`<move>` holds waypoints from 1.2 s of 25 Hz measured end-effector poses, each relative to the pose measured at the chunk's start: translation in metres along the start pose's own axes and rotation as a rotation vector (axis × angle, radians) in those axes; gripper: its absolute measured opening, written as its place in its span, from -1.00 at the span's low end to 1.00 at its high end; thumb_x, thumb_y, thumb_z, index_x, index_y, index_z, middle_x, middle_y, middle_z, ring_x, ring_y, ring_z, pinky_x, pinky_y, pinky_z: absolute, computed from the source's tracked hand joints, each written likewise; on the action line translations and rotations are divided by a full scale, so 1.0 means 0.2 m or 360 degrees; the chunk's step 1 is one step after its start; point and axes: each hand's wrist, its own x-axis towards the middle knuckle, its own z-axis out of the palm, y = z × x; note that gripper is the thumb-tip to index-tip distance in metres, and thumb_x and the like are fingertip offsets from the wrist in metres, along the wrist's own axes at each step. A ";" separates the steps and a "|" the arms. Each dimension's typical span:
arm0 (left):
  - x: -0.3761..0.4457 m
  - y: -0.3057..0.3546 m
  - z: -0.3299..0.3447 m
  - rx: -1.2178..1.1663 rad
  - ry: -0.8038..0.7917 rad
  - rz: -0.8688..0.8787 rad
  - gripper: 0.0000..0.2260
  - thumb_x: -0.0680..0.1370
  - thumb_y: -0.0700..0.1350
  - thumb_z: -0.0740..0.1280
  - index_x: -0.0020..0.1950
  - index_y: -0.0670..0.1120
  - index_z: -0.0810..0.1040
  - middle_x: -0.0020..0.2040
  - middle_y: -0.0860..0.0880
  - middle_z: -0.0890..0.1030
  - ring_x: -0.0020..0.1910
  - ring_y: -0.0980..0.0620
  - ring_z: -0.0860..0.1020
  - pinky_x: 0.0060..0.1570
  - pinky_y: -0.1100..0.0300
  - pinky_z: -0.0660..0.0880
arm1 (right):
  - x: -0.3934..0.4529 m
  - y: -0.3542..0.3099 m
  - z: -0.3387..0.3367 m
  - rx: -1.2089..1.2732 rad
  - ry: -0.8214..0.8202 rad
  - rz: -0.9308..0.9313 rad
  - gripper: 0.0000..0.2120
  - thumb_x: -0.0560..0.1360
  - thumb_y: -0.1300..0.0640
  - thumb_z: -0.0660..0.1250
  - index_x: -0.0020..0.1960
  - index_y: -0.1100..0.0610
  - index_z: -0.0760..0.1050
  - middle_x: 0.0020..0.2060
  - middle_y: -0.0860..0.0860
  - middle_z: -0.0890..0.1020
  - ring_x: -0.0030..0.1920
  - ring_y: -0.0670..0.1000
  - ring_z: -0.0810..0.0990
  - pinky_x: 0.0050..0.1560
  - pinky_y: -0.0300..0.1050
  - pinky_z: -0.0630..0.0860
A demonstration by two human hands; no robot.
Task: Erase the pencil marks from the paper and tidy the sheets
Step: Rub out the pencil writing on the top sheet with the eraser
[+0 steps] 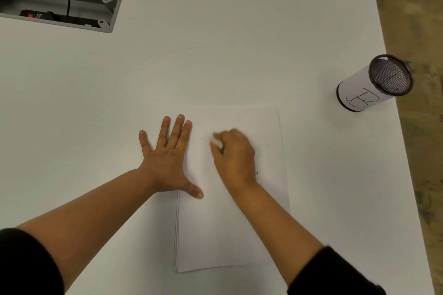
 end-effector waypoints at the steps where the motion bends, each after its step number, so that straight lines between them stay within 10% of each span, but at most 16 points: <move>1: 0.00 0.00 0.00 -0.0003 0.0005 0.0003 0.35 0.06 0.52 0.35 0.27 0.02 -0.66 0.27 0.07 -0.67 0.29 -0.04 -0.63 0.24 -0.33 -0.42 | -0.11 -0.02 -0.01 0.0017 -0.0074 -0.0053 -0.93 0.41 0.27 0.40 -0.12 0.25 0.58 -0.28 0.13 0.58 -0.25 0.09 0.56 -0.25 -0.20 0.44; 30: 0.00 0.00 0.00 -0.0016 0.0007 0.0010 0.35 0.06 0.52 0.36 0.27 0.02 -0.66 0.30 0.07 -0.65 0.30 -0.05 -0.62 0.25 -0.35 -0.41 | 0.05 0.08 -0.07 -0.0052 0.0126 0.0044 -0.95 0.36 0.32 0.42 -0.23 0.25 0.55 -0.32 0.16 0.58 -0.29 0.15 0.56 -0.27 -0.20 0.36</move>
